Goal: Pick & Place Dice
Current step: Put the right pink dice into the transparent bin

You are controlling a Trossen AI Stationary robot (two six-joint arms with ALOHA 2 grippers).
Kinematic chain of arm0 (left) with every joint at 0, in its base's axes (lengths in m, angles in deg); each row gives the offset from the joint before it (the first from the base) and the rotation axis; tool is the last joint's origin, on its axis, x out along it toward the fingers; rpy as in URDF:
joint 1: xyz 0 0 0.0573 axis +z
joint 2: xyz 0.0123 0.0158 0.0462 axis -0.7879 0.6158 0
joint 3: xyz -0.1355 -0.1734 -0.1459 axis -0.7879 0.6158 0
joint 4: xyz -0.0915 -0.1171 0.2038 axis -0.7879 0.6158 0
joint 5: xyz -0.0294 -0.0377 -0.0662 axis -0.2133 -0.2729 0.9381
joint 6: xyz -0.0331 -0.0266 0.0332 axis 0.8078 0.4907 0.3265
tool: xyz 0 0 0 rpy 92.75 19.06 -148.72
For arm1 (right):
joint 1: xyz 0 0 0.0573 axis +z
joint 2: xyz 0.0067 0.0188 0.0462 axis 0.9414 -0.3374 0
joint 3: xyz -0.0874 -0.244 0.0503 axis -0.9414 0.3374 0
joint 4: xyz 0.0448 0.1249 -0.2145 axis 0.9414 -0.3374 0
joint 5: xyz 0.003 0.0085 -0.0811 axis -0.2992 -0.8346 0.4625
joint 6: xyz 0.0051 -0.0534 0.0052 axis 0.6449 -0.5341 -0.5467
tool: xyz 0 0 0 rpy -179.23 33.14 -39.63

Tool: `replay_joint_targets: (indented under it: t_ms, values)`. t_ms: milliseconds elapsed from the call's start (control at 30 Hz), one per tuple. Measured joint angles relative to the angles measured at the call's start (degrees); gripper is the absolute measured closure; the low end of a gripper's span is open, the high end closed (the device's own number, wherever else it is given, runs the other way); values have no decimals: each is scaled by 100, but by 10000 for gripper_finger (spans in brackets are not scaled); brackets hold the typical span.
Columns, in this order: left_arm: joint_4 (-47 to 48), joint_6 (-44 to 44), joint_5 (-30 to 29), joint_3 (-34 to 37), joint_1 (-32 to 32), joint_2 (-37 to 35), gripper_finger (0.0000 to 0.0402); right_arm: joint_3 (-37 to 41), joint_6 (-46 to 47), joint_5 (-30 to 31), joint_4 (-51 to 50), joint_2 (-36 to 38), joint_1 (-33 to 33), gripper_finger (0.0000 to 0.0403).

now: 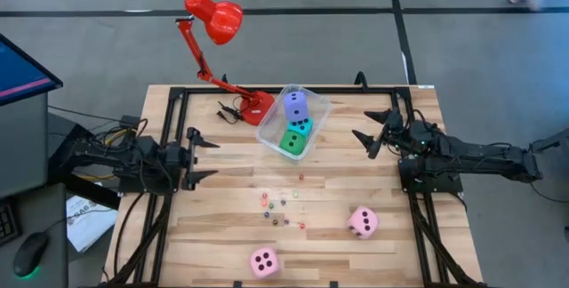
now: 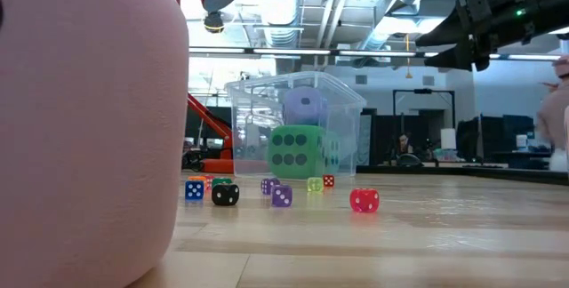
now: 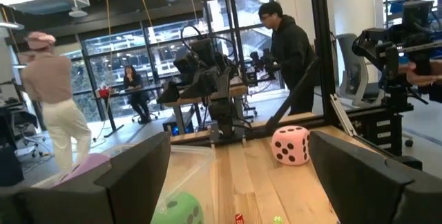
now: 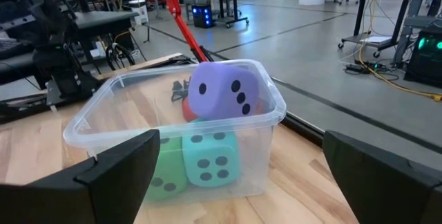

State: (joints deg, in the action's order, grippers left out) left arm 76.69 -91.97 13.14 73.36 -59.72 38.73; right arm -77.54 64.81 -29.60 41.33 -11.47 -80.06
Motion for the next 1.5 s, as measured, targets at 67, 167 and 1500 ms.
replay_joint_targets:
  t_ms: [67,167,1500]
  values:
    - [68,0,0,0,0,-106,69,0,6,0,-119,-2,0,3]
    - [354,-2,-22,-2,0,-292,69,0,104,-1,-215,-1,0,3]
    - [765,218,-121,406,-1,-520,69,0,296,-76,-216,0,0,3]
